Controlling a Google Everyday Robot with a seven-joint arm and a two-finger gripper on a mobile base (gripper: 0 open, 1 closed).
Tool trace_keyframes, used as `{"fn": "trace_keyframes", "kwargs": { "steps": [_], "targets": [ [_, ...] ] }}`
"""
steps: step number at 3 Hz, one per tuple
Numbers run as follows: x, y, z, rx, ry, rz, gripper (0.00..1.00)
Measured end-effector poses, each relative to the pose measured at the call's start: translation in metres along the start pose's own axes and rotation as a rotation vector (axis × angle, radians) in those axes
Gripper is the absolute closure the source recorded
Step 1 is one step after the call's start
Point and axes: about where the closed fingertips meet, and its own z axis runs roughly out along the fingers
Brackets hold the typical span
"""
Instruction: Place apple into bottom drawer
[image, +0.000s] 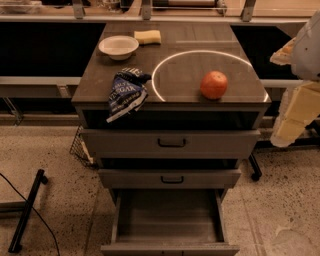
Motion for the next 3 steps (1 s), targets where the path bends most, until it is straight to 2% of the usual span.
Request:
{"fn": "trace_keyframes", "kwargs": {
  "steps": [1, 2, 3],
  "targets": [
    [0.0, 0.0, 0.0, 0.0, 0.0, 0.0, 0.0],
    [-0.006, -0.015, 0.002, 0.034, -0.022, 0.006, 0.0],
    [-0.016, -0.054, 0.008, 0.099, -0.059, 0.024, 0.0]
  ]
}}
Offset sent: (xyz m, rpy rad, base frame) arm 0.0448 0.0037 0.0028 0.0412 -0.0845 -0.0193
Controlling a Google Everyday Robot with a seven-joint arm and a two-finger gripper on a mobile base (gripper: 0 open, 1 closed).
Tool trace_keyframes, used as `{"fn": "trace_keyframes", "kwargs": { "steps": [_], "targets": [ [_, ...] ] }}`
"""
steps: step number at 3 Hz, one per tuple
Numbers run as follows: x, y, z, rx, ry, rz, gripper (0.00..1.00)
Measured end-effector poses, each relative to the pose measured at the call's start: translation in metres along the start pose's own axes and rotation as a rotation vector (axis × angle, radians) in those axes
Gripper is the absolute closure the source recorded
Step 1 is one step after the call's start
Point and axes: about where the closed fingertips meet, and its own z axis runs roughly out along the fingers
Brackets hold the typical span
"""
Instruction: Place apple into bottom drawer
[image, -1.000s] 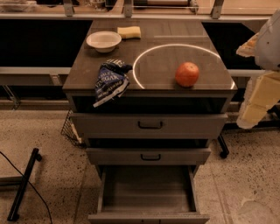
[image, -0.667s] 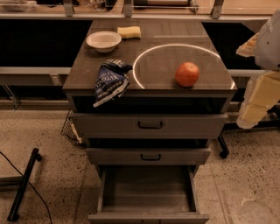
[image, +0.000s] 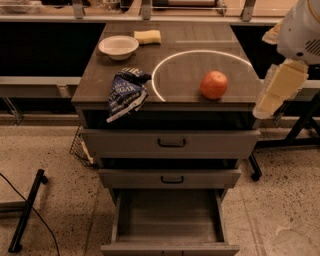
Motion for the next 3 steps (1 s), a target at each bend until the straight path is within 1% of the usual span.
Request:
{"fn": "trace_keyframes", "kwargs": {
  "steps": [1, 2, 3],
  "targets": [
    [-0.012, -0.046, 0.017, 0.067, -0.094, 0.075, 0.0],
    [-0.016, -0.081, 0.063, 0.076, -0.249, 0.224, 0.0],
    [-0.022, -0.101, 0.114, 0.087, -0.382, 0.316, 0.0]
  ]
}}
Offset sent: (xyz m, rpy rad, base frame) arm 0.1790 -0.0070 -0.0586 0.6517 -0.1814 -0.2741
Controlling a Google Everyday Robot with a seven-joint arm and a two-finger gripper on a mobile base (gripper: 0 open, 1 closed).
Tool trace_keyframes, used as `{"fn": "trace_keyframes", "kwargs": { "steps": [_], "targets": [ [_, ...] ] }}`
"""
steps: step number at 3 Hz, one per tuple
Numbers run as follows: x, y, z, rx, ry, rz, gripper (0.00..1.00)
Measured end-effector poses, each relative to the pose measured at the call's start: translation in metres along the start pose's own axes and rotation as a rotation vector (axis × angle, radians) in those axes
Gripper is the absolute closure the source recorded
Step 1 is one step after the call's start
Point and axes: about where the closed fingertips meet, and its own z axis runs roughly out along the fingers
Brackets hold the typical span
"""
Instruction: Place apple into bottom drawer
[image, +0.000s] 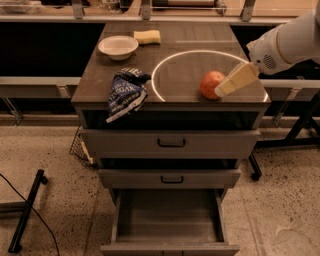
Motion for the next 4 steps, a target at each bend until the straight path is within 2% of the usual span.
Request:
{"fn": "trace_keyframes", "kwargs": {
  "steps": [1, 2, 3, 4],
  "targets": [
    [0.005, -0.005, 0.039, -0.027, -0.081, 0.053, 0.0],
    [0.008, -0.005, 0.062, -0.073, -0.121, 0.082, 0.0],
    [0.009, -0.004, 0.068, -0.084, -0.125, 0.086, 0.15],
    [0.008, -0.003, 0.07, -0.089, -0.125, 0.085, 0.38]
  ]
}}
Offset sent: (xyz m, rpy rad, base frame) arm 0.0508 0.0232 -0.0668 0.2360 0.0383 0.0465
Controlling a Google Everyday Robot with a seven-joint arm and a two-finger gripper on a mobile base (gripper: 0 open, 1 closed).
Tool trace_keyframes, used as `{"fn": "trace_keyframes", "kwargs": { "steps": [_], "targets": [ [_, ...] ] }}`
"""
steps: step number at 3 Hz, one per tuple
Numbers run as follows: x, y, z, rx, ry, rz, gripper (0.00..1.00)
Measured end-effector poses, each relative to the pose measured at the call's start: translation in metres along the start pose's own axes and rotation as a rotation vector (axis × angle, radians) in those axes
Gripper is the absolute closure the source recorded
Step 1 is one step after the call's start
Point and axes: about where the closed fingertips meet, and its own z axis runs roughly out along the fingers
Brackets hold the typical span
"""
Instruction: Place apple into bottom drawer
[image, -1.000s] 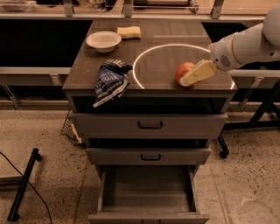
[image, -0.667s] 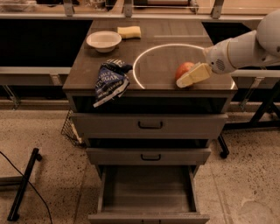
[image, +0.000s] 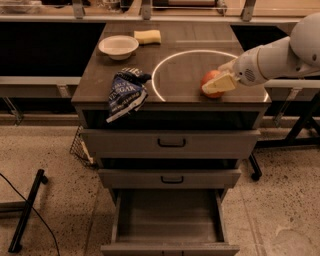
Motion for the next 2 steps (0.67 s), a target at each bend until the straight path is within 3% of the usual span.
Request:
{"fn": "trace_keyframes", "kwargs": {
  "steps": [1, 2],
  "targets": [
    [-0.0001, 0.0013, 0.0026, -0.005, 0.001, 0.0, 0.62],
    [-0.0086, 0.0061, -0.0009, -0.059, -0.022, 0.01, 0.85]
  ]
}}
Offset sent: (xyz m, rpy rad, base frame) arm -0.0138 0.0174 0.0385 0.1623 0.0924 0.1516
